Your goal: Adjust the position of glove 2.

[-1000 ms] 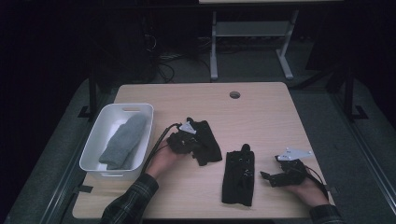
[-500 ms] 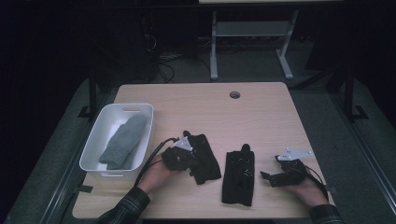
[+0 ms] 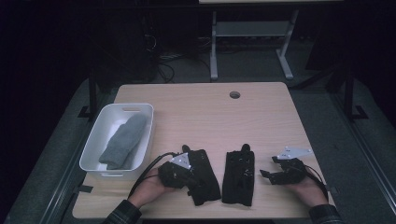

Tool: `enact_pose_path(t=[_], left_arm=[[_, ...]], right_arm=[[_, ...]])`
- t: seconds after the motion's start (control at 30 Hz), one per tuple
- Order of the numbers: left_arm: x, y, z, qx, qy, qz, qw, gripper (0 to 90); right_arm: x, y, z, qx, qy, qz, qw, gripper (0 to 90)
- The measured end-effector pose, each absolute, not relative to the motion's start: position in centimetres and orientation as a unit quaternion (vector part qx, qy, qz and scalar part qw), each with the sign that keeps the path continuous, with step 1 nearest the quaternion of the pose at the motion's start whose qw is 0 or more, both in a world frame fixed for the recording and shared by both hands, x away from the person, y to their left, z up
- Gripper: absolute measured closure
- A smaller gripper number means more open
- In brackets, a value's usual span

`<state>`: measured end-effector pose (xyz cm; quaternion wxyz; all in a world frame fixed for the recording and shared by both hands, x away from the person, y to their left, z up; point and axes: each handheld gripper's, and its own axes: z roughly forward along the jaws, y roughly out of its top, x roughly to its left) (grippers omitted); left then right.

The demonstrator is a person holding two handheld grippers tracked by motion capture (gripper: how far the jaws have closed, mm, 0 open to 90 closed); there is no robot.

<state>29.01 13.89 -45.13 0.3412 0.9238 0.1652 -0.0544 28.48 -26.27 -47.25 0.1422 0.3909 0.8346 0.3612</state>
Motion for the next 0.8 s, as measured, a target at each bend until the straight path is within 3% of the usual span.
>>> enact_pose_path(t=[0.2, 0.33, 0.43, 0.8], left_arm=[[30.1, 14.7, -44.0, 0.907, 0.218, -0.001, 0.361, 89.4], [31.5, 14.7, -44.5, 0.906, 0.248, 0.036, 0.340, 89.4], [32.1, 14.4, -45.0, 0.908, 0.254, 0.043, 0.330, 89.4], [33.5, 12.5, -45.6, 0.921, 0.221, 0.042, 0.320, 89.5]], right_arm=[[28.5, -25.4, -45.7, 0.370, 0.833, 0.390, 0.132, 70.1], [29.2, -23.8, -45.4, 0.357, 0.842, 0.388, 0.115, 83.8], [29.7, -22.6, -45.4, 0.346, 0.848, 0.384, 0.113, 90.0], [30.7, -21.5, -46.3, 0.345, 0.864, 0.351, 0.104, 90.0]])
